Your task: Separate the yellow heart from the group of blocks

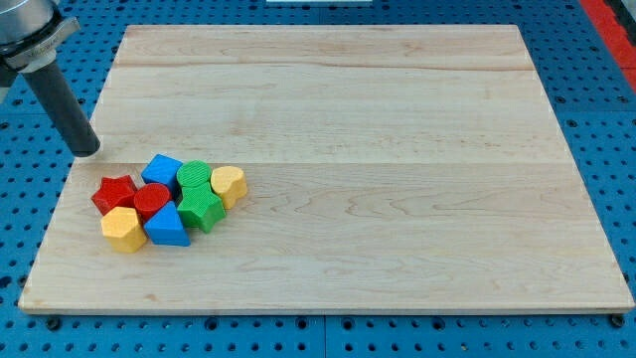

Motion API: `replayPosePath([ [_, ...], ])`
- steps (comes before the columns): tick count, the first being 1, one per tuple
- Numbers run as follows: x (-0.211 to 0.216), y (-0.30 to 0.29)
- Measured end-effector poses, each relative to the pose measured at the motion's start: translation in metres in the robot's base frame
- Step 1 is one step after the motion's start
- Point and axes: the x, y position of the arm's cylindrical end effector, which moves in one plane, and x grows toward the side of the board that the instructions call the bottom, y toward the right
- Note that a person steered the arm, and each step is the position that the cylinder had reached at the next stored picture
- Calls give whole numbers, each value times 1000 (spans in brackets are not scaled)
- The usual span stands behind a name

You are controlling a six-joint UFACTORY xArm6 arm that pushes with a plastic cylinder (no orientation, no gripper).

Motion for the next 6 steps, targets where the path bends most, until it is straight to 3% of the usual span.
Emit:
replayPosePath([
  [4,0,6],
  [6,0,-31],
])
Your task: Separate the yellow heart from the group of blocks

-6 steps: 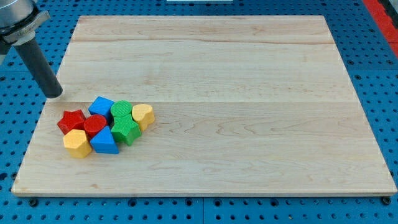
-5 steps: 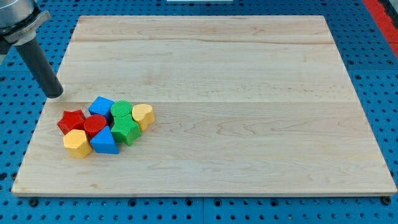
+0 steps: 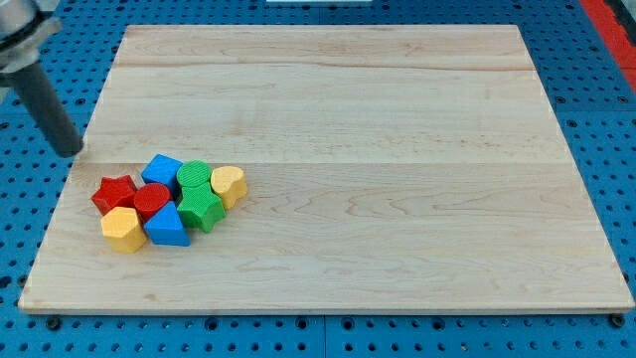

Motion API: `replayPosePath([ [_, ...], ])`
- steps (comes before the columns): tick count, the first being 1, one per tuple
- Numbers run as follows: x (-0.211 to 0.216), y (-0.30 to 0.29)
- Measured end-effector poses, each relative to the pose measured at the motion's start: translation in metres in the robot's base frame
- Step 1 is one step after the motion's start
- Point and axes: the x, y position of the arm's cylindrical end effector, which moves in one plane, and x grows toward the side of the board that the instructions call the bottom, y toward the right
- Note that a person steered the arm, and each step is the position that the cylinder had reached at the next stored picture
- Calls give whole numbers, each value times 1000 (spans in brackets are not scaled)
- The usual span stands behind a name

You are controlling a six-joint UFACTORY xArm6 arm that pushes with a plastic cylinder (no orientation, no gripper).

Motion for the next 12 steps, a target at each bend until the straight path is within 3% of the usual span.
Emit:
replayPosePath([
  [2,30,0],
  [4,115,44],
  [6,152,77],
  [8,153,147],
  [10,134,155],
  [12,111,201],
])
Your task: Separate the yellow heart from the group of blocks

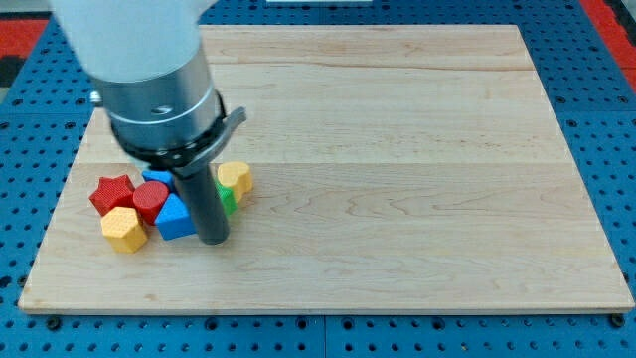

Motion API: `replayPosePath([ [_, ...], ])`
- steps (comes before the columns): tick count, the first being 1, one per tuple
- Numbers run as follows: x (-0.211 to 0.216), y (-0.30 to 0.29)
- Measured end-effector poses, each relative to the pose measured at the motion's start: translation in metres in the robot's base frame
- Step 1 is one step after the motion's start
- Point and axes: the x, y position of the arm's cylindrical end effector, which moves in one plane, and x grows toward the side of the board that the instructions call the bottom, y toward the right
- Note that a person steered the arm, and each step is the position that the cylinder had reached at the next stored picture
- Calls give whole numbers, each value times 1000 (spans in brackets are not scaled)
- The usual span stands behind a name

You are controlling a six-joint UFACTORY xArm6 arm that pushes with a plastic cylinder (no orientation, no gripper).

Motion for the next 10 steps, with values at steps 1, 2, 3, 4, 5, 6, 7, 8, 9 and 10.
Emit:
replayPosePath([
  [1,-11,11],
  [2,-12,2],
  [3,-19,-18],
  [4,-26,-29],
  [5,-38,-41],
  [6,-52,-53],
  [7,-68,-59],
  [8,-85,-59],
  [9,-89,-61],
  [10,-91,-53],
])
